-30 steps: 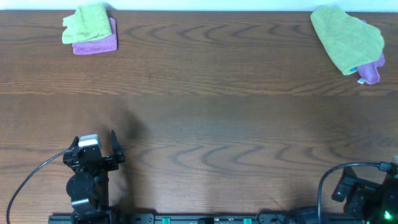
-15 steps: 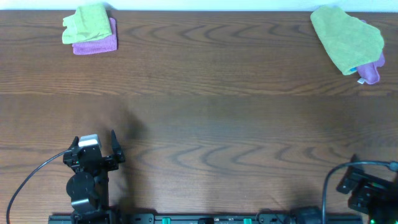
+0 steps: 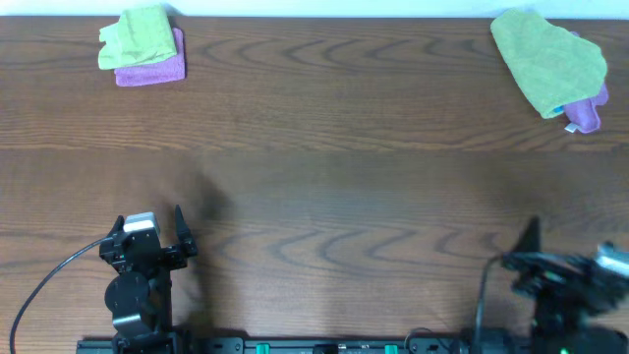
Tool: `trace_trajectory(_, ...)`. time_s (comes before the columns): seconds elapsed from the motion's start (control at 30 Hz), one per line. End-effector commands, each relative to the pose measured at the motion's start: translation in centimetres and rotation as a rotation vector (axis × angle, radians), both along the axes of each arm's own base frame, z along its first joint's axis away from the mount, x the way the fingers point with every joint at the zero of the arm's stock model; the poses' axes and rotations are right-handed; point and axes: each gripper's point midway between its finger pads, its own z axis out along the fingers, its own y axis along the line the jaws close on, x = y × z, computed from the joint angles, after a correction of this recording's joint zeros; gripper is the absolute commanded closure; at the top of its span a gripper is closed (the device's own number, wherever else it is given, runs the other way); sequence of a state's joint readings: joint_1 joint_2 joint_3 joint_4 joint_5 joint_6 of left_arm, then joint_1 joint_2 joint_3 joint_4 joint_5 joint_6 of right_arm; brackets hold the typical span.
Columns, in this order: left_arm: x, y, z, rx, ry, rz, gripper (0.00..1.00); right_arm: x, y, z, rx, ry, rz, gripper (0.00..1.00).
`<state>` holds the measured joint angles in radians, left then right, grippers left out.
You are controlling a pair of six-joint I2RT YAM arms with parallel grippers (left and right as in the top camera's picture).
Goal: Fold the cloth
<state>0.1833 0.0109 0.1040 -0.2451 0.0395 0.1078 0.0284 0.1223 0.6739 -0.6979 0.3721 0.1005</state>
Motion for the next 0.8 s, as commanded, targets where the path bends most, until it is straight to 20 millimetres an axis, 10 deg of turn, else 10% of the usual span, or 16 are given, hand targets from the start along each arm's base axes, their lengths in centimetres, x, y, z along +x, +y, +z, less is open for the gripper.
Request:
trace_trajectory(0.0,-0.1,0.4,-1.3,-0.004,0.028,0.024,0.05,1.6,1.3,-2.1,0.002,0.015,0.076,0.01)
trace_trajectory(0.27,-0.1,0.4,-1.3,-0.004,0.027,0.024,0.04,3.2,1.4,-7.1,0.097,0.02,0.067,0.01)
trace_trajectory(0.77,-0.1,0.4,-1.3,-0.004,0.027,0.024,0.05,3.7,1.4,-10.6,0.117,0.073,0.061,0.01)
